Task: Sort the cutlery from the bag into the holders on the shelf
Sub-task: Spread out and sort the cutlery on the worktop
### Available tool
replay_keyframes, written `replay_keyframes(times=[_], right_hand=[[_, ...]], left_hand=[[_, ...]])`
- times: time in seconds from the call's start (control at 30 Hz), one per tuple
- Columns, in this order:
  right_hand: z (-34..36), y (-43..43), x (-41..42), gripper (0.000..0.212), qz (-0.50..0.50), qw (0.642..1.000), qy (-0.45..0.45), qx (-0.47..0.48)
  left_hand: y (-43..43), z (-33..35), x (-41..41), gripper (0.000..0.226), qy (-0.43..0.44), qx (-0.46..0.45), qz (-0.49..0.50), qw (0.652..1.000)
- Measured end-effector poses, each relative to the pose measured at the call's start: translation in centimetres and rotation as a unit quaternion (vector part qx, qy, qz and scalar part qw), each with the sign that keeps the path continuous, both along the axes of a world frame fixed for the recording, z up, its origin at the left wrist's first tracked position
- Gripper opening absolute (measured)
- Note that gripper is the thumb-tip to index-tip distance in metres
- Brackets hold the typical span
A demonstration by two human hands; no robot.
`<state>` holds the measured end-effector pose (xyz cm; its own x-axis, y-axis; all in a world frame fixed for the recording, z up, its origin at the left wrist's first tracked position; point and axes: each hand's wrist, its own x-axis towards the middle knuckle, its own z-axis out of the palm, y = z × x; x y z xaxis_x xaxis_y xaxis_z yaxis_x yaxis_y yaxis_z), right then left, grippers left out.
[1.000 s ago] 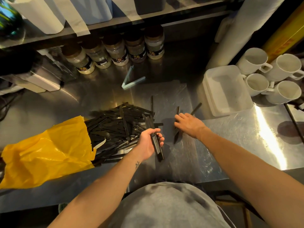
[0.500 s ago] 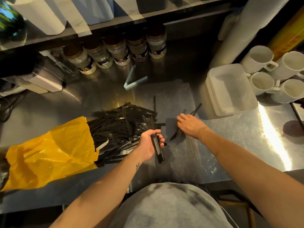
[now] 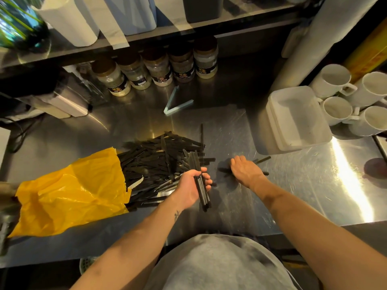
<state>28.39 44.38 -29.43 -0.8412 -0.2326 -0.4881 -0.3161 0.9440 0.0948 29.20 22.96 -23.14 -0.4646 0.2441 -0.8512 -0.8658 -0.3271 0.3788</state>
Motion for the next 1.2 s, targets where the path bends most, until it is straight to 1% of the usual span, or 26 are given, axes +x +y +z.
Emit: replay_keyframes(times=[0.13, 0.17, 0.2, 0.23, 0.27, 0.3, 0.4, 0.43, 0.5, 0.53, 0.57, 0.6, 0.63, 0.67, 0.73, 0.77, 0.8, 0.83, 0.87, 0.93, 0.97, 1.03, 1.07, 1.1, 1.13, 1.2], right_hand=[[-0.5, 0.1, 0.9, 0.03, -0.045, 0.998, -0.019, -0.035], [-0.3, -0.2, 1.2, 0.03, -0.078, 0.995, -0.028, -0.062], [0.1, -0.7, 1.4, 0.029, -0.133, 0.984, -0.033, -0.111], [0.7, -1.4, 1.6, 0.028, -0.205, 0.962, -0.034, -0.175], [1.4, -2.2, 1.6, 0.026, -0.279, 0.928, -0.029, -0.245], [2.2, -3.2, 1.7, 0.023, -0.343, 0.886, -0.027, -0.31], [4.0, -6.5, 1.5, 0.011, -0.463, 0.749, -0.027, -0.474], [4.6, -7.7, 1.3, 0.01, -0.497, 0.684, -0.039, -0.532], [5.5, -9.8, 1.0, 0.019, -0.562, 0.524, -0.1, -0.632], [5.8, -10.6, 0.8, 0.025, -0.586, 0.454, -0.138, -0.657], [6.1, -11.2, 0.8, 0.031, -0.603, 0.402, -0.17, -0.668], [6.3, -11.7, 0.7, 0.035, -0.614, 0.36, -0.189, -0.677], [6.4, -12.1, 0.7, 0.035, -0.621, 0.327, -0.199, -0.684], [6.3, -12.4, 0.7, 0.032, -0.627, 0.3, -0.202, -0.69], [5.9, -12.6, 0.7, 0.023, -0.636, 0.263, -0.194, -0.699], [5.8, -12.8, 0.7, 0.021, -0.638, 0.257, -0.188, -0.701], [5.8, -12.9, 0.7, 0.022, -0.638, 0.262, -0.182, -0.701], [5.8, -12.9, 0.8, 0.022, -0.635, 0.277, -0.178, -0.699], [5.8, -12.8, 0.9, 0.022, -0.63, 0.302, -0.174, -0.694], [5.5, -12.7, 1.1, 0.02, -0.619, 0.373, -0.163, -0.671], [5.3, -12.7, 1.2, 0.017, -0.603, 0.42, -0.164, -0.658], [4.7, -12.5, 1.6, 0.007, -0.532, 0.54, -0.17, -0.629], [4.3, -12.5, 1.9, 0.006, -0.495, 0.593, -0.171, -0.612], [4.3, -12.5, 2.1, 0.014, -0.474, 0.628, -0.17, -0.593], [4.5, -12.5, 2.3, 0.021, -0.466, 0.643, -0.168, -0.584], [5.0, -12.7, 2.5, 0.032, -0.453, 0.648, -0.166, -0.59]], left_hand=[[-0.6, 0.3, 0.5, 0.026, 0.01, -0.002, 0.0, 1.0], [-0.7, 0.2, 0.7, 0.025, 0.012, -0.005, 0.0, 1.0], [-0.9, 0.0, 0.9, 0.024, 0.013, -0.008, 0.0, 1.0], [-1.1, -0.3, 1.2, 0.022, 0.015, -0.013, 0.0, 1.0], [-1.3, -0.5, 1.3, 0.02, 0.019, -0.021, -0.003, 1.0], [-1.4, -0.9, 1.5, 0.02, 0.025, -0.03, -0.006, 0.999], [-1.6, -1.7, 2.0, 0.02, 0.039, -0.071, -0.01, 0.997], [-1.7, -1.8, 2.1, 0.021, 0.042, -0.082, -0.007, 0.996], [-1.9, -1.8, 2.3, 0.023, 0.051, -0.093, -0.005, 0.994], [-2.1, -1.7, 2.3, 0.024, 0.055, -0.1, -0.009, 0.993], [-2.2, -1.5, 2.4, 0.024, 0.055, -0.115, -0.014, 0.992], [-2.4, -1.3, 2.5, 0.025, 0.058, -0.132, -0.027, 0.989], [-2.7, -1.1, 2.6, 0.026, 0.06, -0.142, -0.045, 0.987], [-3.0, -0.6, 2.7, 0.029, 0.062, -0.139, -0.069, 0.986], [-3.2, 0.2, 3.1, 0.029, 0.062, -0.096, -0.115, 0.987], [-3.4, 0.5, 3.4, 0.027, 0.053, -0.075, -0.121, 0.988], [-3.5, 0.5, 3.6, 0.026, 0.034, -0.063, -0.11, 0.991], [-3.4, 0.5, 3.7, 0.026, 0.014, -0.059, -0.087, 0.994], [-3.5, 0.3, 3.9, 0.026, 0.002, -0.061, -0.066, 0.996], [-3.5, 0.3, 3.9, 0.028, -0.001, -0.056, -0.044, 0.997], [-3.6, 0.3, 4.0, 0.029, 0.002, -0.049, -0.044, 0.998], [-3.6, 0.5, 3.9, 0.031, 0.01, -0.035, -0.05, 0.998], [-3.7, 0.6, 3.9, 0.033, 0.012, -0.037, -0.057, 0.998], [-3.7, 0.7, 3.8, 0.036, 0.015, -0.045, -0.068, 0.997], [-3.8, 0.7, 3.8, 0.039, 0.02, -0.055, -0.083, 0.995], [-4.1, 0.8, 3.7, 0.045, 0.032, -0.061, -0.108, 0.992]])
